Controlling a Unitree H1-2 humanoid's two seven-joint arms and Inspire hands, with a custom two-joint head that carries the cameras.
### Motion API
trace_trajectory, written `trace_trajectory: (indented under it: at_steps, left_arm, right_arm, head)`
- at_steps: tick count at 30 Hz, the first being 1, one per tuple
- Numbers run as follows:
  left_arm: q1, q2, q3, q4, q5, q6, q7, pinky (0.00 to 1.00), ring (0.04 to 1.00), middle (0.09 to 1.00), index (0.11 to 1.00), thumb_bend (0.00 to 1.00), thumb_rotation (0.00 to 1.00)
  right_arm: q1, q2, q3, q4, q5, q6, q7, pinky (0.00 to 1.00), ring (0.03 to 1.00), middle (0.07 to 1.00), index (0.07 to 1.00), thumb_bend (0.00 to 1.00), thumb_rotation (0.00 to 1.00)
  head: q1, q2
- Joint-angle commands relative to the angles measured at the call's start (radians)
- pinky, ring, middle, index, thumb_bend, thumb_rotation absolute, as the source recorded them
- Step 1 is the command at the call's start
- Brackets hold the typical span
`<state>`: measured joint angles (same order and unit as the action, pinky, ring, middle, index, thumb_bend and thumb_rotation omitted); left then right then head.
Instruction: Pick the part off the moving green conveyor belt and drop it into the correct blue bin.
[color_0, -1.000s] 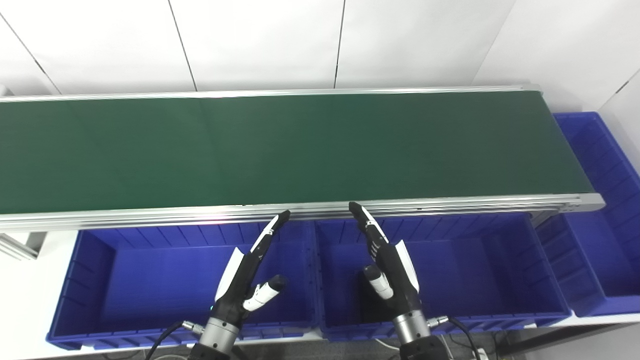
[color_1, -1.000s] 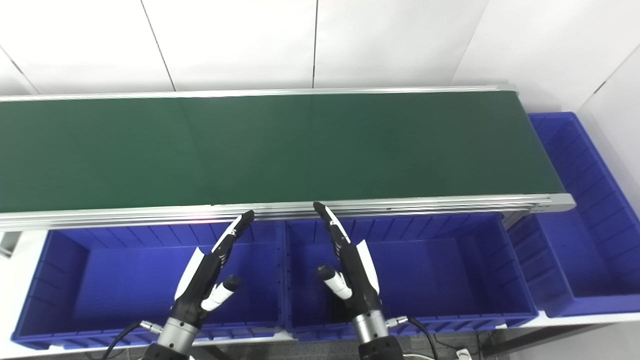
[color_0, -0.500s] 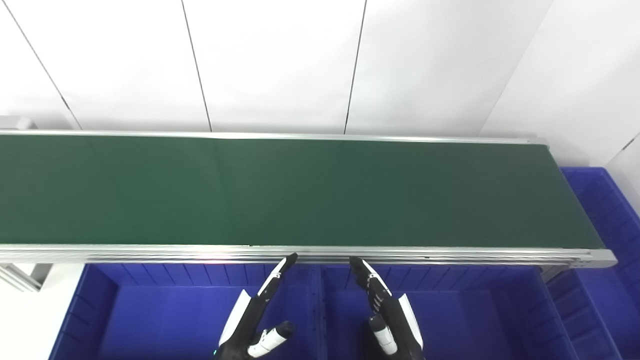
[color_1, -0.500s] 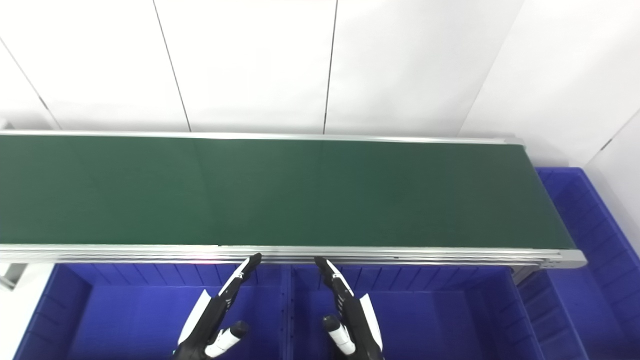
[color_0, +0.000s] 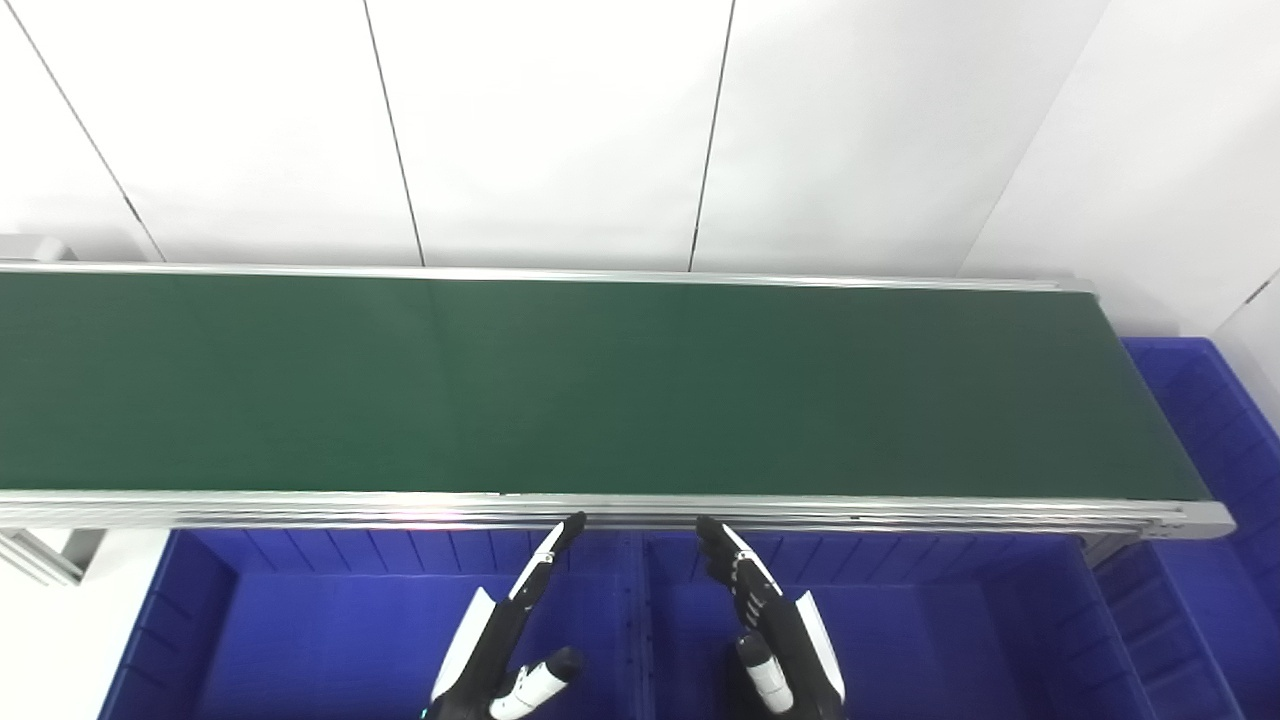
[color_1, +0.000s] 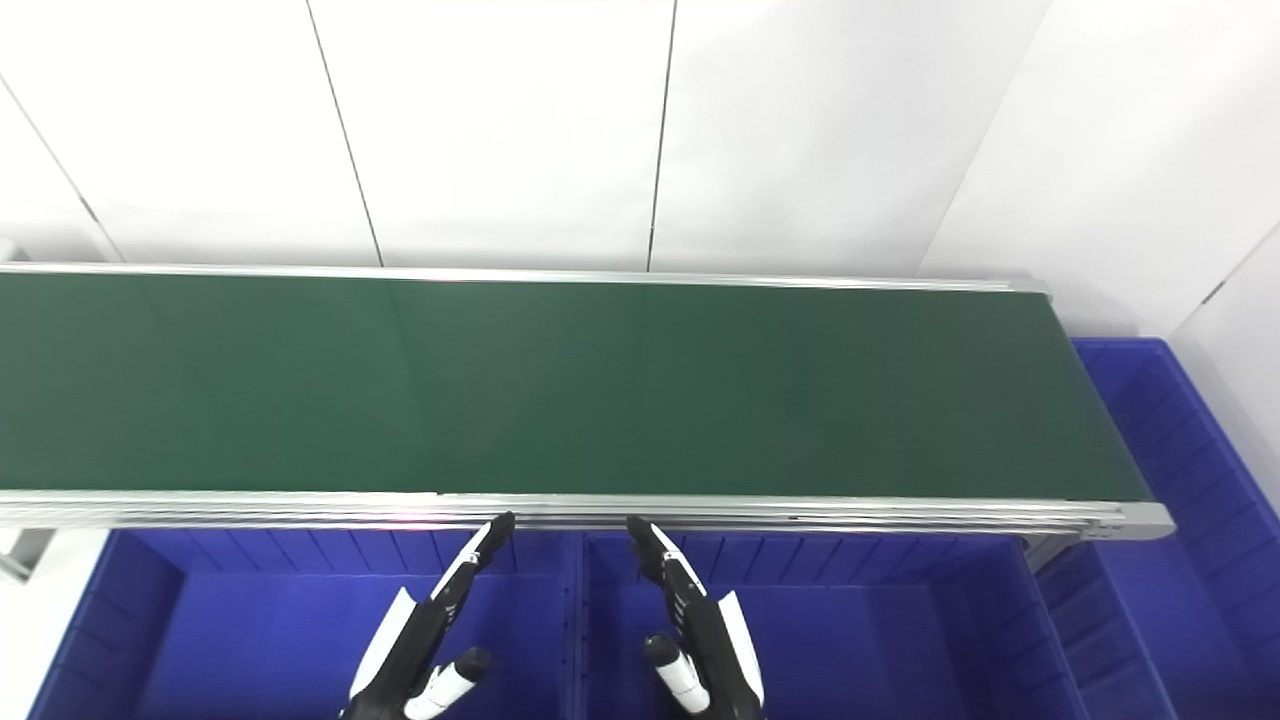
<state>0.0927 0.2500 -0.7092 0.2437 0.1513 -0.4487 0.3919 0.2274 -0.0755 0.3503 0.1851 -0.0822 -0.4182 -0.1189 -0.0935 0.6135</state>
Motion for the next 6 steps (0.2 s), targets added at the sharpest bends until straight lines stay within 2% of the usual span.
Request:
trace_trajectory:
  at_steps: [1, 5, 6]
  left_arm:
    - [-0.019, 0.004, -0.001, -0.023, 0.003, -0.021, 0.011, 0.98, 0.975, 0.971, 0.965, 0.82, 1.0]
    - [-0.021, 0.006, -0.001, -0.027, 0.007, -0.021, 0.016, 0.99, 0.975, 0.971, 0.966, 0.83, 1.0]
    - [-0.022, 0.007, 0.001, -0.03, 0.006, -0.021, 0.014, 0.99, 0.975, 0.971, 0.966, 0.84, 1.0]
  right_arm:
    - [-0.008, 0.005, 0.005, -0.022, -0.005, -0.052, -0.003, 0.91, 0.925, 0.918, 0.904, 1.0, 1.0]
    - [-0.009, 0.007, 0.004, -0.023, -0.005, -0.052, -0.002, 0.92, 0.929, 0.921, 0.907, 1.0, 1.0]
    - [-0.009, 0.008, 0.003, -0.028, -0.006, -0.052, -0.002, 0.92, 0.929, 0.921, 0.907, 1.0, 1.0]
  head:
    - [0.0, -0.001]
    - [-0.01, 0.021]
    - [-0.018, 0.04]
